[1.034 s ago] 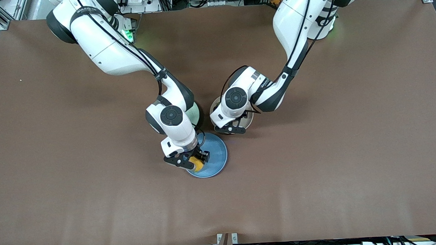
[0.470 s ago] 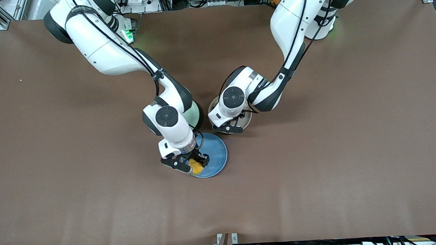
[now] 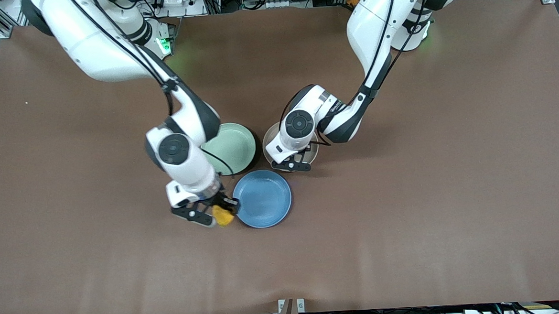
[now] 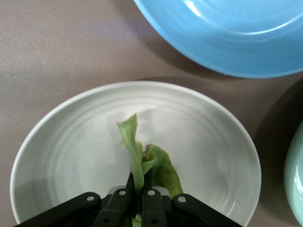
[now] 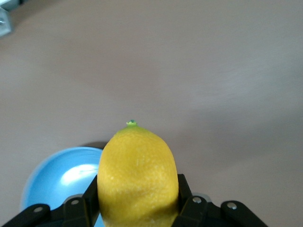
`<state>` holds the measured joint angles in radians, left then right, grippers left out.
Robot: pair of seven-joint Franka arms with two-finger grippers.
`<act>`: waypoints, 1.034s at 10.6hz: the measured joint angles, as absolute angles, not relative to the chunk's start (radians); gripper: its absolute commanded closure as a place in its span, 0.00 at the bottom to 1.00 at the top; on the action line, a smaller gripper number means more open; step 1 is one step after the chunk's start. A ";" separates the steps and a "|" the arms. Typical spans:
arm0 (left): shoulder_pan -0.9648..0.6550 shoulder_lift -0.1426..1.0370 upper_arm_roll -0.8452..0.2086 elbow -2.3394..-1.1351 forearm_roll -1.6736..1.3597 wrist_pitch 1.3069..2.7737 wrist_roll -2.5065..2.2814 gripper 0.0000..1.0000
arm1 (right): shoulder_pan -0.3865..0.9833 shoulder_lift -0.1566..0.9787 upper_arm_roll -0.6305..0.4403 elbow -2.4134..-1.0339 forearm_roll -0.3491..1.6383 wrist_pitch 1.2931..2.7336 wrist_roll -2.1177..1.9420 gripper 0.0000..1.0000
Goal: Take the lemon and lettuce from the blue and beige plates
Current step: 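Lift the lemon off the blue plate while the left gripper lifts the lettuce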
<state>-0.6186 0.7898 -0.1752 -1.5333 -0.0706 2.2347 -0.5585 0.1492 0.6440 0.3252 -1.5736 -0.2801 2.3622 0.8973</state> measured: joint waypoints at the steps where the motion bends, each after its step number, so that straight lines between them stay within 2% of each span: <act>1: -0.617 0.782 -0.174 -1.529 -0.071 2.229 -0.559 1.00 | 0.108 0.591 0.325 -1.635 -0.267 2.333 0.811 1.00; 3: -0.607 0.746 -0.167 -1.521 -0.071 2.198 -0.563 1.00 | 0.044 0.519 0.325 -1.696 -0.250 2.229 0.664 1.00; 6: -0.551 0.666 -0.160 -1.519 -0.071 2.147 -0.572 1.00 | -0.028 0.457 0.306 -1.762 -0.239 2.189 0.458 1.00; 11: -0.386 0.594 -0.144 -1.522 -0.001 2.134 -0.572 1.00 | -0.049 0.393 0.151 -1.842 -0.134 2.189 0.147 1.00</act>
<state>-0.3861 0.5941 -0.1442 -1.5215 -0.0014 2.1341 -0.5720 -0.0487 0.3929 0.1510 -1.8415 -0.1336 2.1893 0.1469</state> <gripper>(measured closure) 0.947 0.352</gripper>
